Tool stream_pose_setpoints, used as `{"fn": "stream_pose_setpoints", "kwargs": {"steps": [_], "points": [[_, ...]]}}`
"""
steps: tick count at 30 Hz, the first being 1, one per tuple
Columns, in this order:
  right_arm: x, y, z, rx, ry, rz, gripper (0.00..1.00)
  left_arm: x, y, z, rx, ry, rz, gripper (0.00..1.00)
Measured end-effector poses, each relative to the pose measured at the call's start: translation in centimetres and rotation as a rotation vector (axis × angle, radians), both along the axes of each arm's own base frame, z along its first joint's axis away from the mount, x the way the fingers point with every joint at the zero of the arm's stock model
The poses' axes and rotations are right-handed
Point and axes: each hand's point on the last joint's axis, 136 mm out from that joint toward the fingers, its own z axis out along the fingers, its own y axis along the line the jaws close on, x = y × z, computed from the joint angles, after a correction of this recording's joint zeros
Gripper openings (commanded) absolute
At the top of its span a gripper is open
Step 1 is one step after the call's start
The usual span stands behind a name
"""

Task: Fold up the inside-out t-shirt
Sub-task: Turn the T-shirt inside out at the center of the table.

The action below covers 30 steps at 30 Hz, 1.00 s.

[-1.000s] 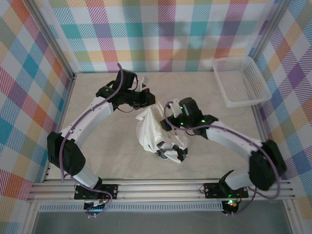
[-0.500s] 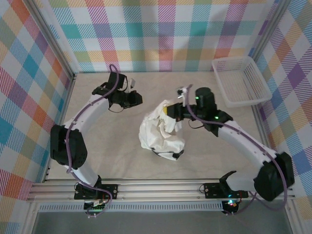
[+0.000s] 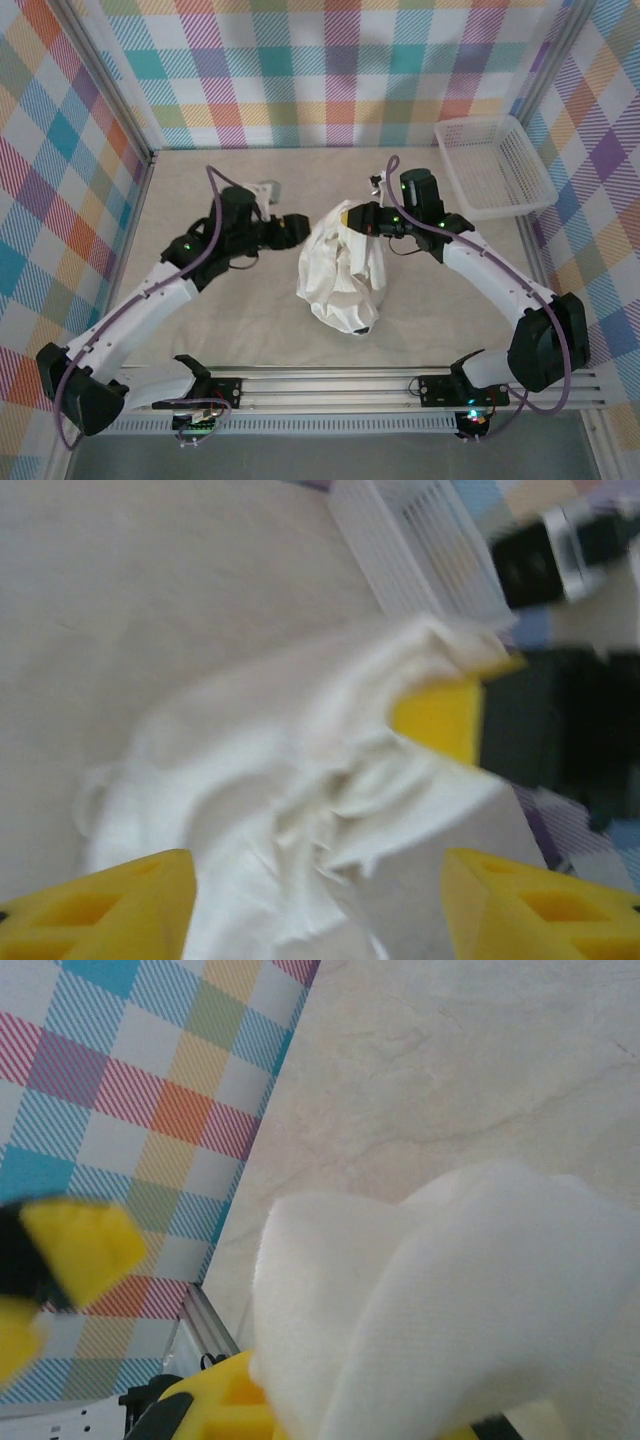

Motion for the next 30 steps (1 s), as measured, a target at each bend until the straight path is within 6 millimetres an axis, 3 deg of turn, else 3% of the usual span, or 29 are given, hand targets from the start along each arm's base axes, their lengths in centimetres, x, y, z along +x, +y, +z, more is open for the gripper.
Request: {"fn": "stream_pose_setpoints", "kwargs": {"steps": [2, 5, 9, 12, 14, 16, 17, 18, 22, 24, 26, 27, 28, 30], "points": [[0.2, 0.0, 0.3, 0.001, 0.007, -0.007, 0.00, -0.7, -1.3, -1.4, 0.011, 0.043, 0.017, 0.78], [0.2, 0.0, 0.3, 0.008, 0.033, -0.020, 0.00, 0.3, -2.7, -5.7, 0.066, 0.146, 0.081, 0.82], [0.0, -0.1, 0.0, 0.015, 0.088, -0.039, 0.00, 2.3, -4.0, -11.4, 0.143, 0.230, 0.151, 0.75], [-0.1, -0.1, -0.2, 0.017, 0.119, -0.050, 0.00, 3.9, -4.5, -14.4, 0.199, 0.241, 0.185, 0.67], [-0.3, -0.2, -0.4, 0.014, 0.139, -0.055, 0.00, 4.8, -4.6, -15.8, 0.243, 0.232, 0.199, 0.49], [-0.3, -0.5, -0.6, 0.009, 0.163, -0.065, 0.00, 5.4, -4.4, -16.4, 0.263, 0.225, 0.206, 0.18], [-0.2, -0.7, -0.7, 0.008, 0.171, -0.072, 0.00, 5.7, -4.2, -16.4, 0.260, 0.224, 0.208, 0.04], [0.0, -1.0, -0.7, 0.007, 0.177, -0.082, 0.00, 5.8, -4.2, -16.1, 0.243, 0.225, 0.201, 0.00], [3.0, -4.9, -1.3, 0.006, 0.201, -0.190, 0.01, 6.0, -5.4, -12.2, 0.016, 0.247, 0.105, 0.00], [6.0, -7.4, -3.2, -0.024, 0.224, -0.248, 0.02, 5.6, -6.7, -8.1, -0.168, 0.249, 0.016, 0.00], [8.6, -8.7, -6.3, -0.064, 0.264, -0.257, 0.11, 4.9, -7.6, -4.1, -0.289, 0.231, -0.066, 0.00], [9.2, -8.6, -8.1, -0.075, 0.295, -0.235, 0.23, 4.2, -8.0, -2.5, -0.326, 0.222, -0.107, 0.00], [9.4, -8.4, -9.7, -0.085, 0.326, -0.208, 0.35, 3.7, -8.3, -1.0, -0.351, 0.212, -0.145, 0.00], [8.7, -8.1, -11.7, -0.103, 0.378, -0.180, 0.44, 2.6, -8.3, 0.8, -0.365, 0.204, -0.190, 0.00]]}}
